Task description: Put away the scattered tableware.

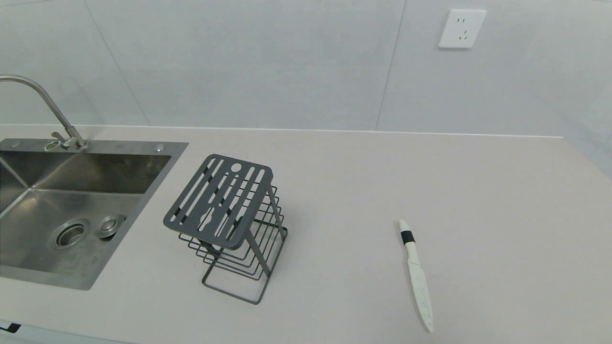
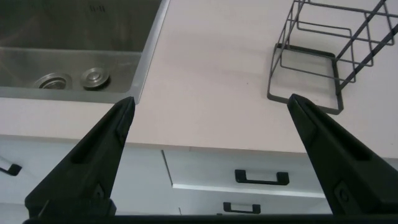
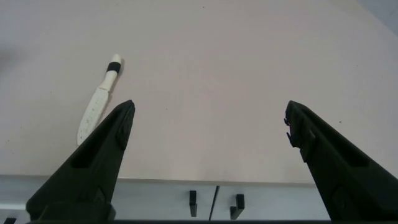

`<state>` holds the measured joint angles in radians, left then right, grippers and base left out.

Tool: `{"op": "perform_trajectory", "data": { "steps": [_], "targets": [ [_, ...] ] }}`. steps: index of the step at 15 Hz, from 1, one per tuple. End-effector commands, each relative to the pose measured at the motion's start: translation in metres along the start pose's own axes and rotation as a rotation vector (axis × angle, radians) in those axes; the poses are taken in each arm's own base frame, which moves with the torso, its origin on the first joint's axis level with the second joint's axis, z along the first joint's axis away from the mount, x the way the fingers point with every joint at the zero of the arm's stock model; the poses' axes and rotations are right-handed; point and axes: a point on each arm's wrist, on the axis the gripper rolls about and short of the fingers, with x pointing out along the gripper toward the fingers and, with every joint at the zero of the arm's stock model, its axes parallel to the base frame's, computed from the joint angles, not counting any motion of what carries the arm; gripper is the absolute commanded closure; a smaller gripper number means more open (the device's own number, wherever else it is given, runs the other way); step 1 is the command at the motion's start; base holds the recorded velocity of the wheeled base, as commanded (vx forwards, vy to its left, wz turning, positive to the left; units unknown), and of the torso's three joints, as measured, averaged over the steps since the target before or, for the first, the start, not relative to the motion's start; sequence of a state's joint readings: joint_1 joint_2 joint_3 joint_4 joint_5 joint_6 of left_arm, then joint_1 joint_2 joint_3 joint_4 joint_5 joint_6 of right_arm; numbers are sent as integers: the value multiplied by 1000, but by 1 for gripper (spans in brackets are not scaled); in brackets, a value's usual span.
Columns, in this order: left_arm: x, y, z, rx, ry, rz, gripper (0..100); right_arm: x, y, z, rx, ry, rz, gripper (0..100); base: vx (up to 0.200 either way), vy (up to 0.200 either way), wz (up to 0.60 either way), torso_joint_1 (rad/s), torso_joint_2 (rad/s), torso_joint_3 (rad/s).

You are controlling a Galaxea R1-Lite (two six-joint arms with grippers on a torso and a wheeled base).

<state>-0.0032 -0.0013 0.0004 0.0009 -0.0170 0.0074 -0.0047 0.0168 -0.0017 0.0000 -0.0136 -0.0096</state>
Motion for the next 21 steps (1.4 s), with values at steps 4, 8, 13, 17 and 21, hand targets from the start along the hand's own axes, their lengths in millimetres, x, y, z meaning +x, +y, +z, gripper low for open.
{"op": "perform_trajectory", "data": {
  "steps": [4, 8, 13, 17, 21],
  "targets": [
    [0, 0, 0, -4, 0, -1, 0, 0, 1, 0, -17, -3, 27, 0, 0, 0, 0, 0, 0, 0],
    [0, 0, 1, -14, -3, 2, 0, 0, 1, 1, -35, -7, 33, 0, 0, 0, 0, 0, 0, 0],
    [0, 0, 1, -29, -3, -4, 0, -2, 3, 22, -90, -217, 132, 0, 0, 0, 0, 0, 0, 0],
    [0, 0, 1, -26, -3, -4, 0, 5, 6, 37, -78, 6, 401, 0, 0, 0, 0, 0, 0, 0],
    [0, 0, 1, -26, -3, -4, 0, 35, 11, 42, -61, 284, 572, 0, 0, 0, 0, 0, 0, 0]
  ]
}}
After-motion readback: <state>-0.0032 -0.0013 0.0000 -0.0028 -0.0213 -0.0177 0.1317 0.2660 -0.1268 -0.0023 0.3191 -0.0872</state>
